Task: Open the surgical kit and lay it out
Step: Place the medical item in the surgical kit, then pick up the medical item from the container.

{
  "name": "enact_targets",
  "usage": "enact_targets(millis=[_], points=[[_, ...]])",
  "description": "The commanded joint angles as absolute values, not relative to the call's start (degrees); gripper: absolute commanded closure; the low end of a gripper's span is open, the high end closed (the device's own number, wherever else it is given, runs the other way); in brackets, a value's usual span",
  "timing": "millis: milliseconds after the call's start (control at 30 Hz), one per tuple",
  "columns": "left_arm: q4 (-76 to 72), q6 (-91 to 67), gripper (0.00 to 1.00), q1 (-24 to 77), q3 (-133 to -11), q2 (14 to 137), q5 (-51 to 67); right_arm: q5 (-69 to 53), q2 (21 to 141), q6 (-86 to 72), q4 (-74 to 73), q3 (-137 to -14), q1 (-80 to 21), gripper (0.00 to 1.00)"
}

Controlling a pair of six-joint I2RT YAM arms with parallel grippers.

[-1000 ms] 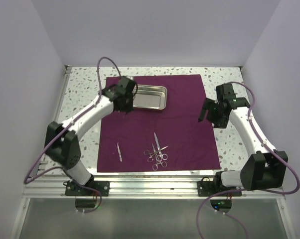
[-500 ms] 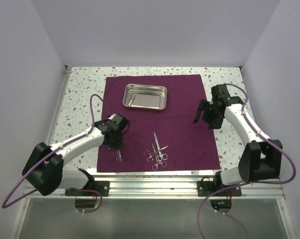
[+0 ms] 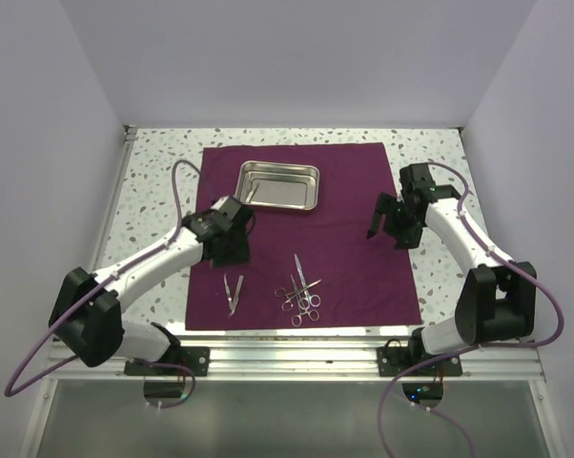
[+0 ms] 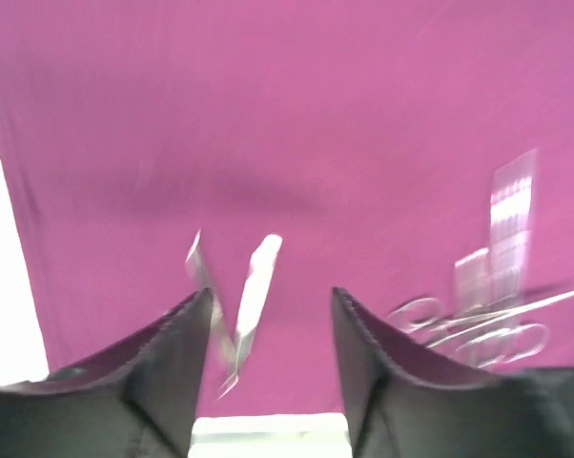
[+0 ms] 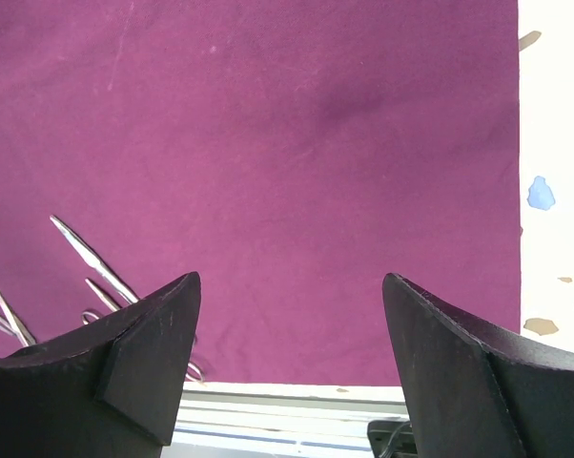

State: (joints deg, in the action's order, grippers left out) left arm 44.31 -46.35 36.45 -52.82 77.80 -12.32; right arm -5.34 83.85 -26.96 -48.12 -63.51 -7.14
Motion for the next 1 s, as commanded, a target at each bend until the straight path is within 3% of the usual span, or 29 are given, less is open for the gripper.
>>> enact_targets(millis=[0,133,567,967], points=[[46.1,-40.4,0.41,36.1,-67.1,81.7,-19.2,-4.7,82.4,-26.5,-47.6,-63.8,-7.4,0.19],[44.9,-29.0,0.30,31.3,-78.6,91.4,-19.2,-2.9,81.1,-25.8,-48.8,-64.9,-7.3,0.19],[40.3,-11.5,0.30,22.9,-118.9,126.3,-9.3,1.8,74.2,-27.2,-54.3,-67.5,-6.1,0.18],[36.4,-12.0,0.40,20.7,-118.3,133.3,-1.6,6.6,74.3,-27.2,-58.3,-68.4,-5.7,0.18]])
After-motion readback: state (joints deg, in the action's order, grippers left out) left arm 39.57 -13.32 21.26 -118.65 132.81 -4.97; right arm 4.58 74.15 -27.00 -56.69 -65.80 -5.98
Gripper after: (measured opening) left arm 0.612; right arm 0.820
